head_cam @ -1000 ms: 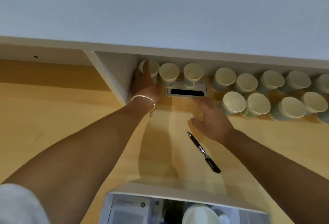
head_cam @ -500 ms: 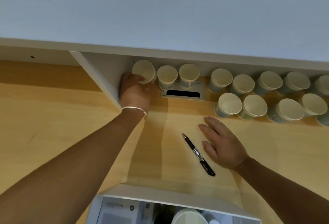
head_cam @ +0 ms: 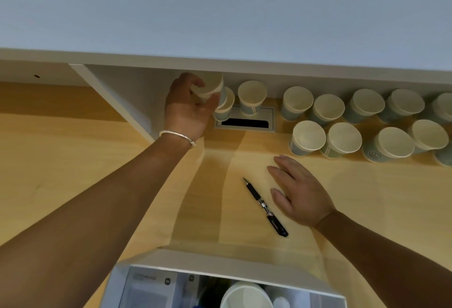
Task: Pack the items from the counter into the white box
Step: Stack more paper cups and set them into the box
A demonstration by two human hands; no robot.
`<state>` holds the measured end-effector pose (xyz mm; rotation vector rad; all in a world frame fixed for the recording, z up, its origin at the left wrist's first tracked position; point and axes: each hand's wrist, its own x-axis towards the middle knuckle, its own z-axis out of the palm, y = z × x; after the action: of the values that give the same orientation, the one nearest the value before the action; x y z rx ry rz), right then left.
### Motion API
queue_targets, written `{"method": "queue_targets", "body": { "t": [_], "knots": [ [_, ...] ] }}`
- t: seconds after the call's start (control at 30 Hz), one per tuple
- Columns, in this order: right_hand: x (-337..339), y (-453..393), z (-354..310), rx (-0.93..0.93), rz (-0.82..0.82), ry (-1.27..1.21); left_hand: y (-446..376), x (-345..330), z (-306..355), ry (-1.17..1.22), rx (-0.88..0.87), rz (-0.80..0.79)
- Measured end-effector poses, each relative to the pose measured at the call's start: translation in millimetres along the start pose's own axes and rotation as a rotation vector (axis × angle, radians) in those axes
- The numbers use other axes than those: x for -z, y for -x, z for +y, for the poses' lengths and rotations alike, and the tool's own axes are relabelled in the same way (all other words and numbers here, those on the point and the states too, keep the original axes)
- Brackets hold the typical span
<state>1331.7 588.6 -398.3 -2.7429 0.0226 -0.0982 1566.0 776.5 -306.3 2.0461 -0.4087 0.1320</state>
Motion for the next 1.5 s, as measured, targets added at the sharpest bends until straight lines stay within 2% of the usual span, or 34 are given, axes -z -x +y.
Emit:
{"method": "queue_targets", "body": {
  "t": [0.1, 0.23, 0.5, 0.67, 0.77, 0.87, 1.03, 1.17, 1.33, 1.5],
  "knots": [
    [-0.8, -0.3, 1.5, 0.007, 0.008, -0.003, -2.9, -10.1, -3.5, 0.178, 0.079, -0.107],
    [-1.5, 0.0, 3.4, 0.012, 0.015, 0.004, -8.0, -21.6, -11.8, 0.169, 0.096, -0.132],
    [-2.3, -0.6, 3.9, 0.012, 0.029, -0.015, -13.0, -30.9, -23.5, -0.077, -0.143, -0.131],
    [-2.8, -0.7, 4.6, 0.009, 0.036, -0.022, -0.7, -41.4, -37.2, 0.042, -0.008, -0.205],
    [-2.3, -0.6, 4.4, 0.007, 0.032, -0.022, -0.6, -43.4, -37.6, 0.127, -0.005, -0.253],
    [-1.6, -0.9, 4.5, 0.003, 0.029, -0.027, -2.0, -44.9, -33.0, 0.079, -0.016, -0.278],
    [-0.9, 0.1, 3.5, -0.007, 0.020, -0.017, -0.2, -42.4, -30.8, 0.035, 0.053, -0.191],
    [-0.3, -0.3, 3.0, -0.011, 0.021, -0.031, -3.3, -37.1, -14.3, 0.238, 0.059, -0.075],
    [-1.0, 0.8, 3.3, -0.020, 0.015, -0.008, -7.7, -50.4, 10.3, 0.333, 0.044, -0.052],
    [-1.3, -0.7, 4.1, -0.022, 0.018, -0.011, -11.7, -71.3, 18.0, 0.259, 0.006, -0.101]
  ]
}}
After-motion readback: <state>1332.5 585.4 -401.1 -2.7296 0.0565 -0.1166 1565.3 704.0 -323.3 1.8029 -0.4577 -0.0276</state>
